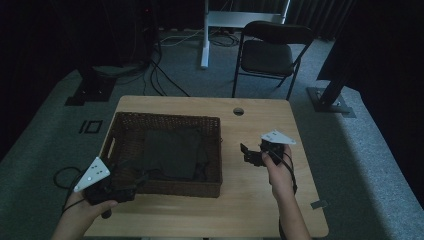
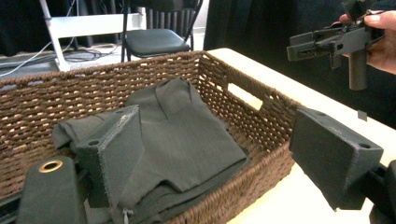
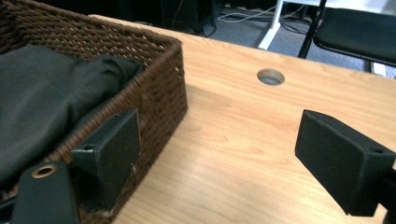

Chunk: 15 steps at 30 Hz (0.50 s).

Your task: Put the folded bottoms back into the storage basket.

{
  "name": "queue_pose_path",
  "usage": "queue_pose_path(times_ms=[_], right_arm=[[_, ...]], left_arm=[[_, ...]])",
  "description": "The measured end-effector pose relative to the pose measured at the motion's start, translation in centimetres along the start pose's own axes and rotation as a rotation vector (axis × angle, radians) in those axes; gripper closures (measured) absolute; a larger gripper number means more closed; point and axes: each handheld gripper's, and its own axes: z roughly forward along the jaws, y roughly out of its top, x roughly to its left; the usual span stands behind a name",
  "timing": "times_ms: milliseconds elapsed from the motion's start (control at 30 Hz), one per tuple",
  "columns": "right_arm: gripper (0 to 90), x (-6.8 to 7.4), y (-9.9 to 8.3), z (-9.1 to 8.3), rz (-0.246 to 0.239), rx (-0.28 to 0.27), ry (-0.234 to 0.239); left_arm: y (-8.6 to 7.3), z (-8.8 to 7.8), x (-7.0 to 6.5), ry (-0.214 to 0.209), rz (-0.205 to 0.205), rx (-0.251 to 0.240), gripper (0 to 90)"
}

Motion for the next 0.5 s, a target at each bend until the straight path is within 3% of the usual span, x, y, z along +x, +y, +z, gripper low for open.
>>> queue_pose_path(times_ms=[200,367,500], right_arm=[[13.7,-1.0,-1.6,-0.2,0.012,0.008,-0.01],[13.7,-1.9,-3.1,-0.3,0.038,0.013,-0.012],[13.7,-2.3,-4.1,-0.3,0.046,0.03,-0.02]], left_arm=[[-1.4,-0.7,-0.3,0.004,-0.005,0.001,18.4],[-3.1,-1.0,-0.4,-0.026,-0.013,0.012,18.4],[-4.5,-1.2,-0.2,-0.021,-0.006,0.034,18.4]])
